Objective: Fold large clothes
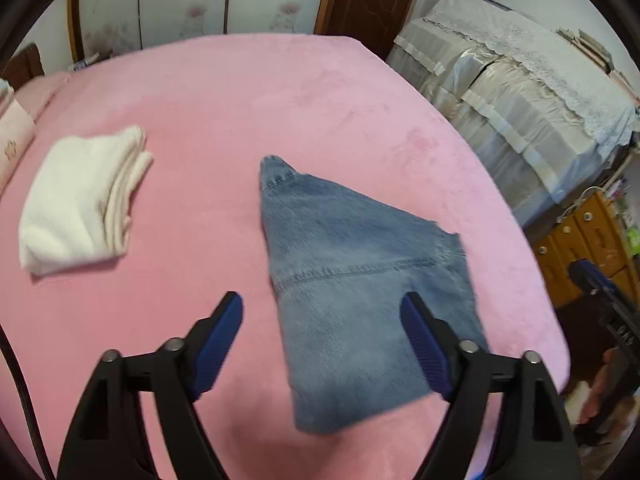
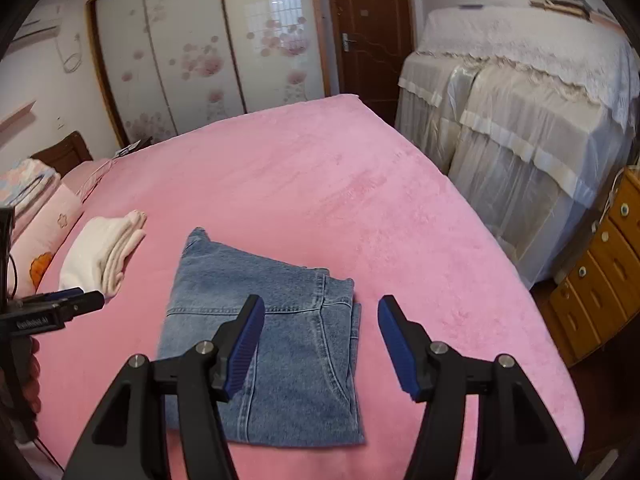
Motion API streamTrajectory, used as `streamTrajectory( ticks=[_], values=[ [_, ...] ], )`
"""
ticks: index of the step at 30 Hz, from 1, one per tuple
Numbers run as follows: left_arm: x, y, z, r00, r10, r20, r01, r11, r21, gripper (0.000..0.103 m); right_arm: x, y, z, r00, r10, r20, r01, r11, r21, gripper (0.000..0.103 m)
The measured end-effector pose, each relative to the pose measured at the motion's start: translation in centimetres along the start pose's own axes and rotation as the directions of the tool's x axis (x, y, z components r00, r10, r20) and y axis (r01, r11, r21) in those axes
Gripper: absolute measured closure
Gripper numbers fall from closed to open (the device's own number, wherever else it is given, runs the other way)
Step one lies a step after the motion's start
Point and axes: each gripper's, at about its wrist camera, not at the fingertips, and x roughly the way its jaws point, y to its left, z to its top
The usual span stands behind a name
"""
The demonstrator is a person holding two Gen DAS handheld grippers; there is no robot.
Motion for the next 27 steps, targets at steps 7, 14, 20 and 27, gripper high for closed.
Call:
streamTrajectory(
  ticks=[7, 14, 20, 27],
  values=[
    [-3.0, -0.9, -1.2, 0.999, 0.033, 0.041, -0.034, 0.999, 0.034, 0.021, -2.1, 1.9, -0.1, 1.0, 0.021, 0.008, -0.02, 0.996, -0.084, 0.036],
    [-3.0, -1.7, -2.8, 0.999, 0.014, 0.049, -0.017, 0.998, 0.065, 0.018, -2.1, 2.3, -0.6, 1.0, 0.012, -0.017, -0.014, 0.995, -0.1, 0.034],
    [-0.5, -2.3, -4.0, 1.0, 0.018, 0.006, -0.018, 0.997, 0.078, 0.017, 0.0, 1.7, -1.7, 0.995, 0.03, -0.092, -0.038, 0.995, -0.09, 0.033],
    [5.4, -1.2, -5.1, 0.988, -0.103, -0.118, 0.105, 0.994, 0.01, 0.017, 5.0, -1.2, -3.5, 0.969, 0.097, -0.228, -0.095, 0.995, 0.019, 0.033]
  ],
)
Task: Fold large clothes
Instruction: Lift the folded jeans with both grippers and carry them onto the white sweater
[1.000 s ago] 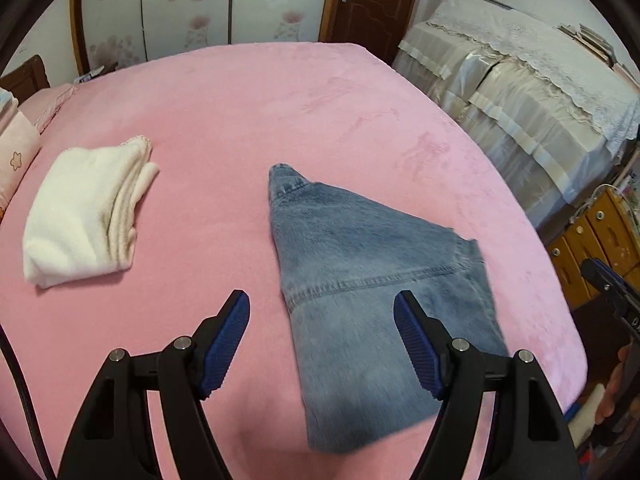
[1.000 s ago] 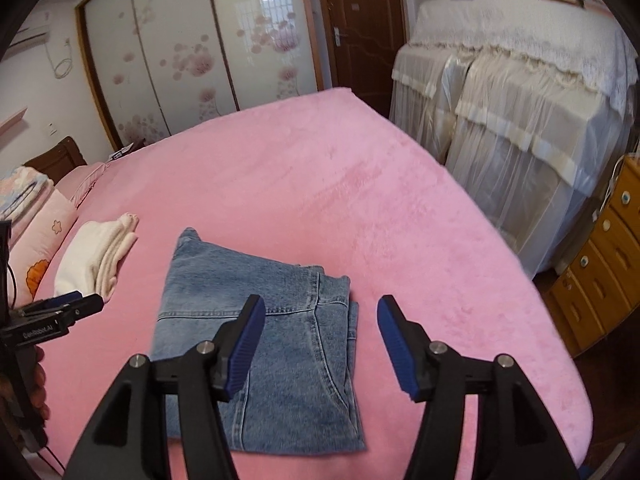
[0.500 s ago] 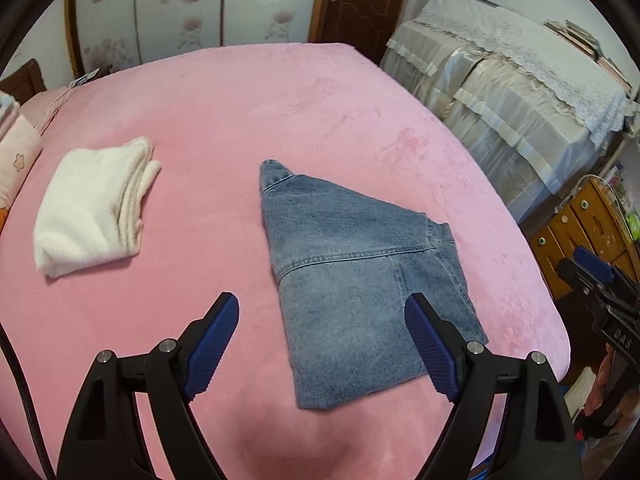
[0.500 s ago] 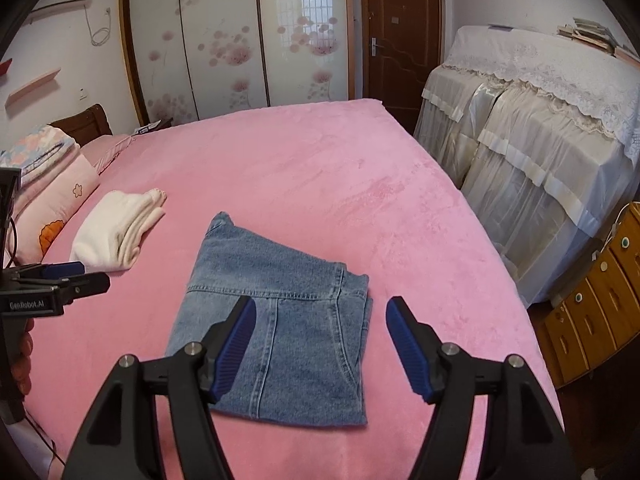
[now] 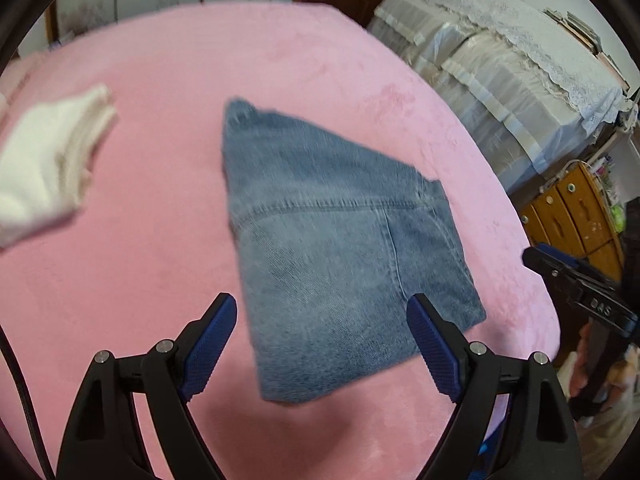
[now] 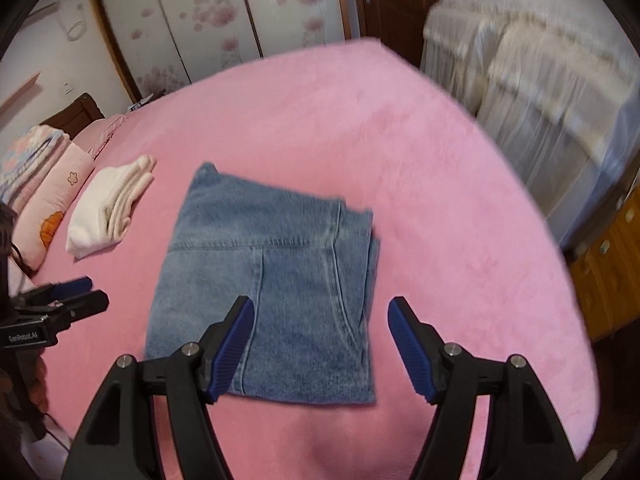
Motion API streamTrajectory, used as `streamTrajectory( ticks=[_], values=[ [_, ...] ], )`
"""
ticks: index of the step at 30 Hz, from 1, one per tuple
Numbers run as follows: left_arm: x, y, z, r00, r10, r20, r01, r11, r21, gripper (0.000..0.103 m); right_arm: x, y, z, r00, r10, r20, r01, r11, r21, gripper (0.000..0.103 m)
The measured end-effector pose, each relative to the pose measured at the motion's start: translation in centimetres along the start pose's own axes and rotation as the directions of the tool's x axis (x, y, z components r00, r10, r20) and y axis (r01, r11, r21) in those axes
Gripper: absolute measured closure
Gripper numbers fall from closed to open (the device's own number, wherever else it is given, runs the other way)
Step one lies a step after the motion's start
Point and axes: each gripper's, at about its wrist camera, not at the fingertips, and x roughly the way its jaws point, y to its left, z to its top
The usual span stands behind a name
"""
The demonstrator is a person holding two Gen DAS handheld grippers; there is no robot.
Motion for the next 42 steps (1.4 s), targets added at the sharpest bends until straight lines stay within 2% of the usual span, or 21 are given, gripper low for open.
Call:
streamTrajectory(
  ticks=[4, 8, 10, 16, 22, 24, 27, 29, 31, 33, 35, 38, 40, 42],
  values=[
    [4.0, 1.2, -0.3, 0.995, -0.065, -0.081, 0.062, 0.997, -0.037, 0.017, 3.6, -2.5, -0.4, 0.994, 0.079, -0.078, -0.073, 0.995, 0.073, 0.033],
    [7.9, 2.6, -0.4, 0.981, -0.13, -0.146, 0.115, 0.988, -0.105, 0.017, 7.6, -5.2, -0.8, 0.976, 0.169, -0.137, -0.146, 0.976, 0.158, 0.033],
    [8.7, 3.0, -0.3, 0.984, -0.12, -0.128, 0.108, 0.989, -0.099, 0.016, 9.4, -6.1, -1.0, 0.962, 0.22, -0.162, -0.188, 0.963, 0.196, 0.033],
    [11.0, 4.7, 1.1, 0.982, -0.153, -0.111, 0.14, 0.983, -0.118, 0.014, 13.9, -7.5, -1.4, 0.917, 0.342, -0.204, -0.281, 0.919, 0.276, 0.033],
    [13.1, 6.5, 1.7, 0.974, -0.186, -0.128, 0.168, 0.976, -0.137, 0.009, 16.6, -6.3, -1.1, 0.865, 0.469, -0.18, -0.419, 0.871, 0.255, 0.031],
    [14.2, 7.4, 1.8, 0.965, -0.22, -0.145, 0.196, 0.967, -0.162, 0.008, 17.4, -5.5, -0.7, 0.857, 0.484, -0.176, -0.443, 0.867, 0.229, 0.032],
    [15.8, 8.2, 1.7, 0.947, -0.28, -0.16, 0.243, 0.945, -0.217, 0.008, 18.5, -4.7, -0.2, 0.854, 0.492, -0.17, -0.455, 0.864, 0.217, 0.034],
    [16.5, 8.3, 1.8, 0.939, -0.305, -0.161, 0.267, 0.939, -0.217, 0.006, 19.1, -4.5, 0.2, 0.85, 0.5, -0.167, -0.46, 0.858, 0.227, 0.037],
    [17.1, 8.0, 1.9, 0.935, -0.311, -0.17, 0.274, 0.939, -0.209, 0.004, 19.4, -4.6, 0.3, 0.847, 0.504, -0.167, -0.461, 0.854, 0.239, 0.041],
    [17.6, 7.6, 2.1, 0.938, -0.3, -0.174, 0.265, 0.943, -0.201, 0.003, 19.4, -4.5, 0.3, 0.853, 0.492, -0.171, -0.449, 0.861, 0.236, 0.042],
    [17.7, 7.1, 2.2, 0.95, -0.262, -0.172, 0.228, 0.954, -0.195, 0.003, 19.2, -4.1, 0.3, 0.865, 0.47, -0.176, -0.429, 0.874, 0.228, 0.044],
    [17.4, 5.9, 2.4, 0.972, -0.163, -0.172, 0.132, 0.974, -0.182, 0.01, 18.5, -3.0, 0.4, 0.89, 0.415, -0.187, -0.376, 0.902, 0.214, 0.051],
    [16.9, 5.2, 2.5, 0.98, -0.11, -0.168, 0.082, 0.983, -0.167, 0.016, 17.8, -1.9, 0.5, 0.91, 0.371, -0.186, -0.337, 0.922, 0.193, 0.064],
    [16.1, 4.2, 2.6, 0.986, -0.063, -0.155, 0.041, 0.989, -0.141, 0.028, 17.1, -1.3, 0.7, 0.922, 0.342, -0.184, -0.31, 0.934, 0.179, 0.074]
  ],
)
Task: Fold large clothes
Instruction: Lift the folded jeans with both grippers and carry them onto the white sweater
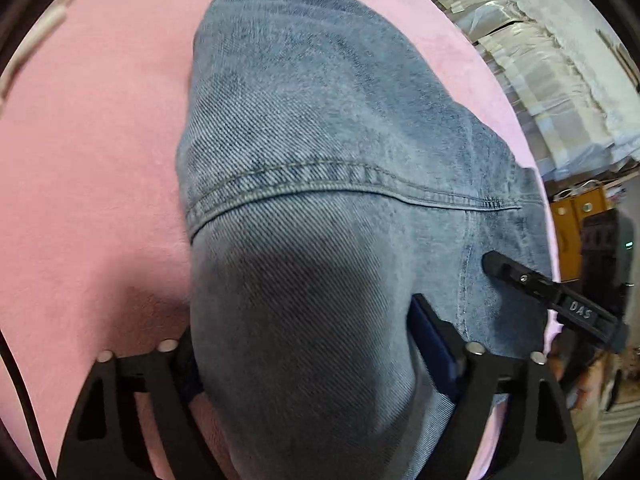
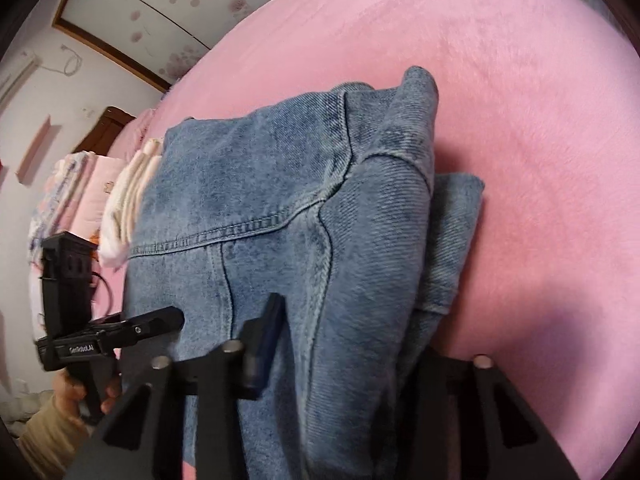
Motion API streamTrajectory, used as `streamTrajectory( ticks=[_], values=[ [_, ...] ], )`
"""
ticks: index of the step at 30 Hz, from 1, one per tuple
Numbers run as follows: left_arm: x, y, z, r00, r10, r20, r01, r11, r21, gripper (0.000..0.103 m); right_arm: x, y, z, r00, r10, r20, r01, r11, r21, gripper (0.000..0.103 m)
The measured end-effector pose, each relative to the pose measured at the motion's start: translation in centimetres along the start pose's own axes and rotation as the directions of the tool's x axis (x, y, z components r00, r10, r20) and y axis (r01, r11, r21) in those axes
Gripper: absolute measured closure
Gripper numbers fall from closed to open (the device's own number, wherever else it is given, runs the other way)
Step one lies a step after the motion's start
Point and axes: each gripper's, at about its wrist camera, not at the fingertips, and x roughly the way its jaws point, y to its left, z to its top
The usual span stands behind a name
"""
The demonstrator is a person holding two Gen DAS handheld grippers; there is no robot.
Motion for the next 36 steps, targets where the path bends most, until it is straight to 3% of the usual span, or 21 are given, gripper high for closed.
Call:
streamTrajectory(
  ticks=[3, 6, 10, 18, 24, 28, 33, 36],
  values=[
    [-2.0, -1.4, -0.3, 0.998, 0.038, 0.045, -0.04, 0.999, 0.03, 0.045, -1.5, 1.8, -0.3, 0.999, -0.015, 0.035, 0.016, 1.0, -0.008, 0.081],
    [-4.4, -2.3, -1.1, 0.995, 0.049, 0.086, -0.054, 0.997, 0.057, 0.052, -3.2, 4.9, -1.0, 0.996, -0.047, 0.075, 0.051, 0.997, -0.063, 0.083],
    [-8.3, -2.1, -2.6, 0.99, 0.061, 0.126, -0.073, 0.993, 0.093, 0.053, -5.3, 9.0, -2.6, 0.992, -0.077, 0.102, 0.088, 0.99, -0.108, 0.083],
    [-17.4, 1.6, -5.0, 0.988, 0.071, 0.137, -0.082, 0.993, 0.08, 0.053, -7.7, 17.2, -5.4, 0.995, 0.004, 0.099, 0.01, 0.99, -0.142, 0.084],
    [-24.1, 9.0, -5.0, 0.989, 0.104, 0.107, -0.107, 0.994, 0.018, 0.053, -5.5, 25.1, -5.6, 0.993, 0.111, 0.033, -0.104, 0.981, -0.164, 0.084],
    [-28.0, 14.5, -3.0, 0.983, 0.144, 0.117, -0.146, 0.989, 0.013, 0.053, -2.0, 31.7, -3.9, 0.985, 0.175, -0.007, -0.172, 0.965, -0.199, 0.084],
    [-32.4, 22.8, 2.3, 0.974, 0.174, 0.142, -0.179, 0.984, 0.022, 0.053, 2.5, 39.7, -0.4, 0.976, 0.218, -0.017, -0.216, 0.95, -0.225, 0.084],
    [-34.1, 27.7, 6.3, 0.97, 0.178, 0.167, -0.184, 0.983, 0.02, 0.053, 6.0, 43.9, 3.5, 0.964, 0.265, -0.007, -0.26, 0.943, -0.208, 0.084]
  ],
)
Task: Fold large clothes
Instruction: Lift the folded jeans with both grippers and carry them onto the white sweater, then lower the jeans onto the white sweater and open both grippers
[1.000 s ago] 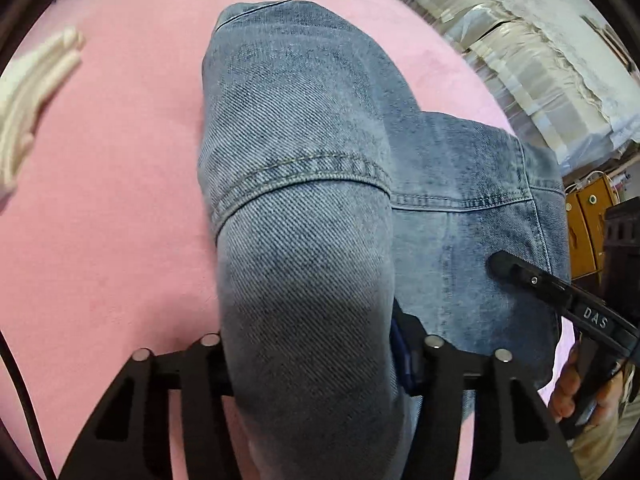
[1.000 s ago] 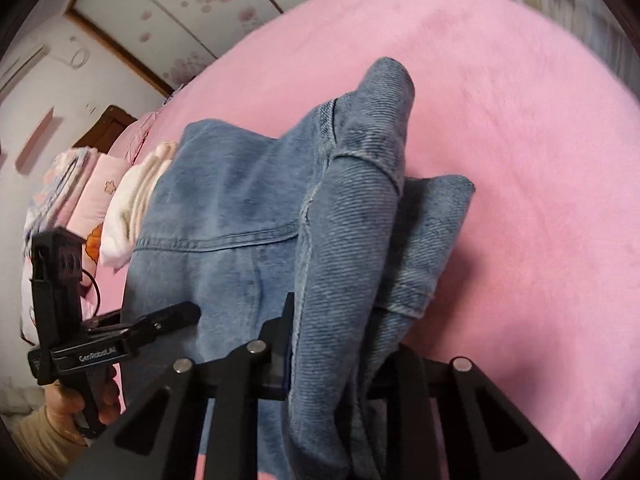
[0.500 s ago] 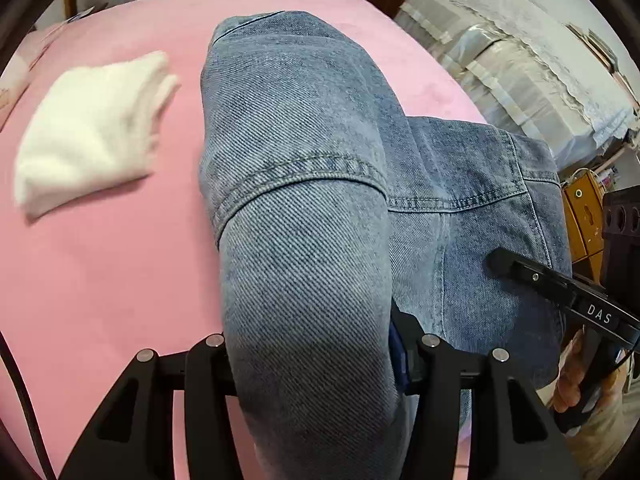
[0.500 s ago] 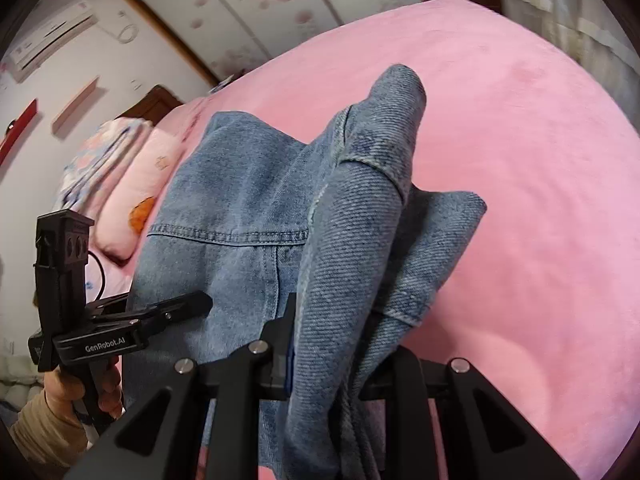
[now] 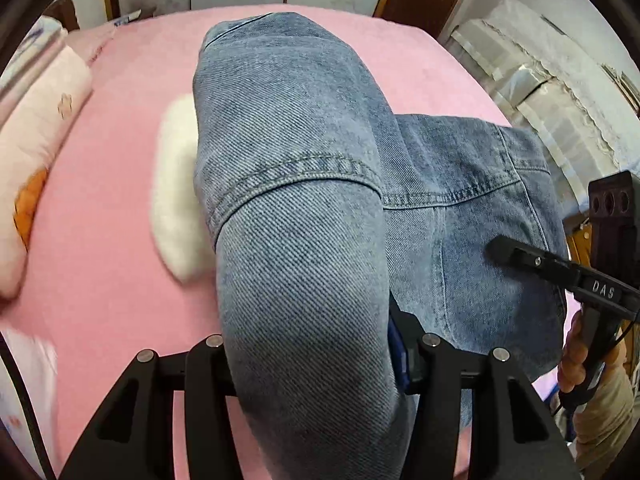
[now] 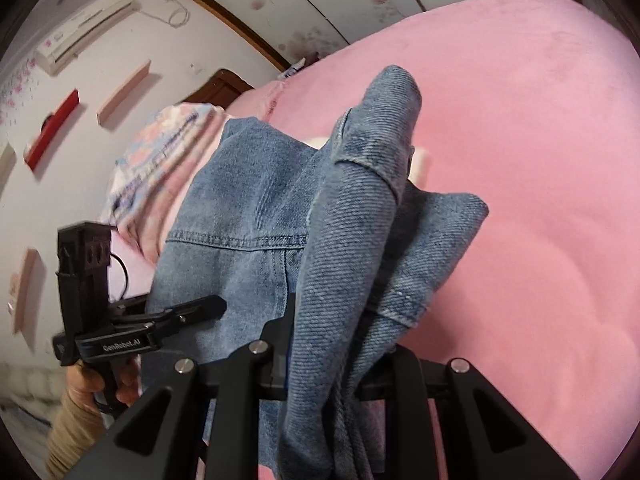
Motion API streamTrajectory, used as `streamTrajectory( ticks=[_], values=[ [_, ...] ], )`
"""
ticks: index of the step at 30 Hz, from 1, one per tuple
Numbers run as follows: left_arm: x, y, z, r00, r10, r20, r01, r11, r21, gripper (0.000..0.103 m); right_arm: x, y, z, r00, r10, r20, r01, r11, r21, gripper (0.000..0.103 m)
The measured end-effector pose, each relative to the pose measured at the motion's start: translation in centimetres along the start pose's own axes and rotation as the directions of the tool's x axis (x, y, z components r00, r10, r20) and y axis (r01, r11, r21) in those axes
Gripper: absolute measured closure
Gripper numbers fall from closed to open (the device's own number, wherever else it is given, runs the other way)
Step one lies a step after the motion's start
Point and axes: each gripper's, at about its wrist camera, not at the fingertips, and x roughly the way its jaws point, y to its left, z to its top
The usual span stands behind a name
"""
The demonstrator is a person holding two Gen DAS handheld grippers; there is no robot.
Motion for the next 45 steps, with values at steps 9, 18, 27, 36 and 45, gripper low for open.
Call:
streamTrajectory(
  ticks=[9, 18, 27, 36, 45],
  values=[
    [6.6, 10.8, 11.0, 0.999, 0.03, 0.019, -0.029, 0.999, -0.041, 0.052, 11.1, 1.2, 9.7, 0.998, 0.008, 0.057, -0.009, 1.0, 0.008, 0.084],
    [17.7, 18.7, 11.7, 0.994, 0.111, -0.006, -0.111, 0.986, -0.127, 0.017, 21.3, -5.6, 12.1, 0.993, -0.104, 0.056, 0.104, 0.995, 0.005, 0.078],
    [17.4, 21.6, 9.7, 0.988, 0.087, 0.124, -0.072, 0.99, -0.119, 0.001, 20.6, -5.9, 11.3, 0.971, -0.22, 0.096, 0.236, 0.95, -0.203, 0.052],
    [11.5, 15.5, 6.7, 0.932, 0.313, 0.186, -0.296, 0.948, -0.115, 0.001, 14.2, -4.3, 8.9, 0.902, -0.407, 0.142, 0.428, 0.884, -0.19, 0.047],
    [2.1, 5.5, -0.3, 0.928, 0.272, 0.256, -0.244, 0.96, -0.139, 0.001, 6.0, 0.2, 1.8, 0.908, -0.413, 0.073, 0.42, 0.891, -0.174, 0.047]
  ],
)
